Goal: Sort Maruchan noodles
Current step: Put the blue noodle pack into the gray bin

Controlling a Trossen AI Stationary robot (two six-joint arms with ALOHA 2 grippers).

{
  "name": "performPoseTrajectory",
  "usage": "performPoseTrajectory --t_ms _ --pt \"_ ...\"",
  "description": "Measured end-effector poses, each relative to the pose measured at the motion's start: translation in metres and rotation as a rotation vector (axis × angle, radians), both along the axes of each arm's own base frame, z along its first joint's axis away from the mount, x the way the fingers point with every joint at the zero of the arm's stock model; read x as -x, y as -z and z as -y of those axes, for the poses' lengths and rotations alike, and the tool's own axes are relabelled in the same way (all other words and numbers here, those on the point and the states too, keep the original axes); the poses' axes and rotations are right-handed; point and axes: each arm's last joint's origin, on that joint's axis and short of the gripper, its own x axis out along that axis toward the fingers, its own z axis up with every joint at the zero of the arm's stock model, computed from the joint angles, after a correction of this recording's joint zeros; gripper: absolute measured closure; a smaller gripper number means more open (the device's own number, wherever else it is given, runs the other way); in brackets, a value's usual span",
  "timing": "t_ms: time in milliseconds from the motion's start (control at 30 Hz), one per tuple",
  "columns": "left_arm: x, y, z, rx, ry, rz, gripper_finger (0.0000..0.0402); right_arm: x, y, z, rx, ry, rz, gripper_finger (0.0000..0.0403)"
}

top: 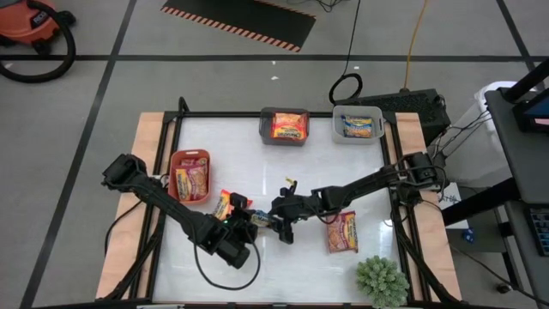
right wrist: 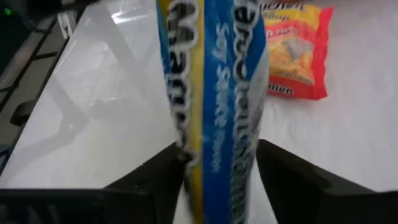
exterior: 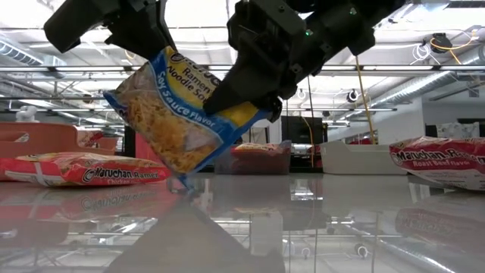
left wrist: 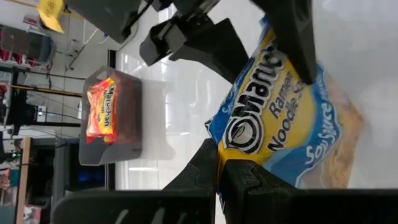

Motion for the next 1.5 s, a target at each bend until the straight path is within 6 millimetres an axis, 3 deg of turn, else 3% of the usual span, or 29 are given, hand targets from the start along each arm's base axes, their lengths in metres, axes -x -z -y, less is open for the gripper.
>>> performPoseTrajectory --t_ms 300,600,833,1200,1500 --pt "0.001 0.0 0.001 0.014 -0.021 0.018 0.038 -0.001 -0.002 0.015 -0.005 -0.074 -0.008 0.0296" --pt "0.005 -0.003 -0.004 -0.061 -0.089 0.068 0.027 0.009 -0.021 0.05 0.038 -0.118 -0.042 0.0279" --pt "0.017 -0.028 -0.025 -0.06 -0.141 0.08 0.0222 0.03 -0.04 0.085 0.14 -0.113 -0.125 0.0291" --pt "0.033 -0.064 -0.075 0.011 -0.272 0.092 0.022 0.088 -0.096 0.139 0.352 0.002 -0.174 0.029" --pt "0.028 -0.055 -0.101 0.148 -0.286 0.072 0.022 0.155 -0.138 0.191 0.534 0.156 -0.194 0.029"
